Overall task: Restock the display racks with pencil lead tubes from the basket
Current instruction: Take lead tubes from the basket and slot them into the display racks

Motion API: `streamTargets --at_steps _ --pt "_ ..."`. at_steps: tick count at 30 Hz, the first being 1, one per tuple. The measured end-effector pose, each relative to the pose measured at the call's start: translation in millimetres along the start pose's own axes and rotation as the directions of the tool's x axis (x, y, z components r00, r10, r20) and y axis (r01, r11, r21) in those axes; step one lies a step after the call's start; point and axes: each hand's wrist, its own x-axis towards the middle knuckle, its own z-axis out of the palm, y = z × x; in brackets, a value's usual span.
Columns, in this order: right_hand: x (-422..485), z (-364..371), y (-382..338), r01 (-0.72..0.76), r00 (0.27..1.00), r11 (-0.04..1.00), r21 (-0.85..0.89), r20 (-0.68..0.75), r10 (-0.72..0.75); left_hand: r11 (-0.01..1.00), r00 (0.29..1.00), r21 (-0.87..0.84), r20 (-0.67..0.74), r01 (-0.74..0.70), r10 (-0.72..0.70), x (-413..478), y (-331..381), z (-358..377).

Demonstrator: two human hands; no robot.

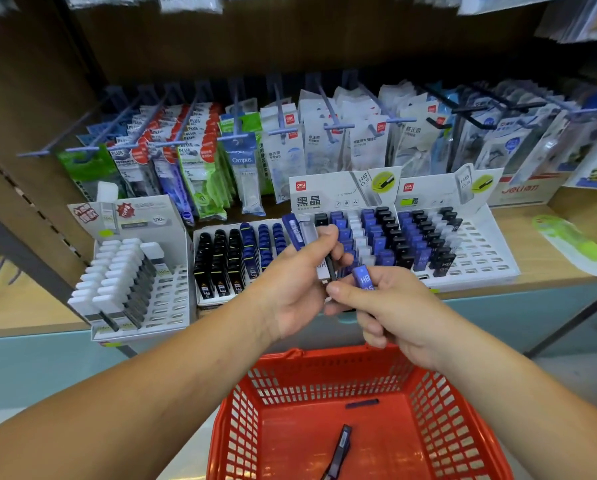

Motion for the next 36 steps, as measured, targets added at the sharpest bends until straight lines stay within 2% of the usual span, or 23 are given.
streamTargets --at_steps 4,10,14,18,22,25,27,30,34,36 --pt "2 -3 2 0.058 0.997 0.998 0.038 -0.055 -0.056 0.995 0.999 0.095 0.045 0.019 -0.024 -2 -6 0" --pt "-4 -19 -4 0.01 0.999 0.99 0.143 0.038 -0.015 0.992 0.997 0.123 0.053 0.041 -0.048 -6 -4 5" --pt "-13 -33 -6 0.054 0.998 0.984 0.172 -0.022 -0.051 0.989 0.997 0.139 0.047 0.05 -0.057 -17 1 12" --pt "-23 -35 -8 0.111 0.992 0.98 0.168 -0.073 -0.099 0.957 0.995 0.277 0.04 0.082 -0.096 -36 6 27" --pt "-29 -35 -17 0.027 1.0 0.945 0.327 -0.001 -0.028 0.912 0.993 0.398 0.027 0.097 -0.117 -49 15 35" --pt "-28 -38 -17 0.017 0.999 0.924 0.381 0.026 -0.029 0.848 0.995 0.523 -0.078 0.087 -0.054 -44 15 39" --pt "-24 -39 -13 0.048 0.998 0.938 0.343 0.024 -0.059 0.815 0.989 0.579 -0.136 0.033 0.056 -36 9 36" --pt "-22 -45 -4 0.139 0.99 0.98 0.142 -0.043 -0.134 0.813 0.987 0.577 -0.075 -0.074 0.143 -27 -6 34" --pt "-26 -65 -2 0.136 0.972 0.99 0.029 -0.197 -0.128 0.792 0.994 0.603 0.014 -0.097 0.111 -10 -19 38" --pt "-32 -76 -6 0.109 0.943 0.994 0.016 -0.318 -0.099 0.826 0.996 0.556 0.037 -0.092 0.086 0 -21 46"
